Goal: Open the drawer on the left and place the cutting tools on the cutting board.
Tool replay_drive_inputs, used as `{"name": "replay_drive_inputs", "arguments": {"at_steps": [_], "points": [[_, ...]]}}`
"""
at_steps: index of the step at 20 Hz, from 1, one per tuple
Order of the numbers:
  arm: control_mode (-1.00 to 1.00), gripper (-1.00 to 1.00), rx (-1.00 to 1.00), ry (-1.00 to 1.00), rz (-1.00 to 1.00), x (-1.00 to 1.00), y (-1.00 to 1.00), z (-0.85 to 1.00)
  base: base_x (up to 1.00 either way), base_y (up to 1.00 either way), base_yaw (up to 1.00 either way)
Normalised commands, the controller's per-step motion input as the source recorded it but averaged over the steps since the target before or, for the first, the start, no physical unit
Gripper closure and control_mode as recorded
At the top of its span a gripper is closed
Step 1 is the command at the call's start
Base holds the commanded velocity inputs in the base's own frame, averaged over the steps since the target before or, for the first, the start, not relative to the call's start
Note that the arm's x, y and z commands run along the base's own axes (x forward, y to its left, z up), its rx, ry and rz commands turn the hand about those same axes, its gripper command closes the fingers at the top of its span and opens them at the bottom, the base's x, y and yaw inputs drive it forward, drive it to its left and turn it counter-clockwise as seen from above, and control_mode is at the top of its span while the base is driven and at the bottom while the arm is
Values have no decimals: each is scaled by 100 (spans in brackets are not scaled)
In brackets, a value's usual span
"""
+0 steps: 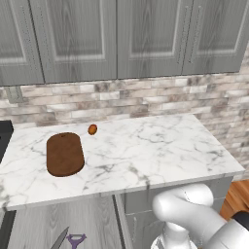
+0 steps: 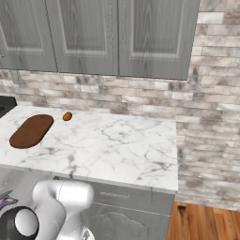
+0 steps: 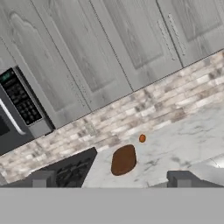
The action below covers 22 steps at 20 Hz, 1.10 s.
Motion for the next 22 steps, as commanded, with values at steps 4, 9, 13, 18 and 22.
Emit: {"name": "replay_drive_inputs", "arguments": {"at_steps": [4, 9, 13, 18, 22], "points": [[-100, -100, 26, 5, 0, 0, -52, 69, 0, 0, 0], [-100, -100, 24, 10, -1, 10, -45, 60, 0, 0, 0], [-100, -100, 21, 17, -4, 19, -44, 55, 0, 0, 0], [-100, -100, 22, 20, -4, 27, -44, 62, 0, 0, 0], [-100, -100, 12, 37, -1, 36, -34, 30, 0, 0, 0]]}}
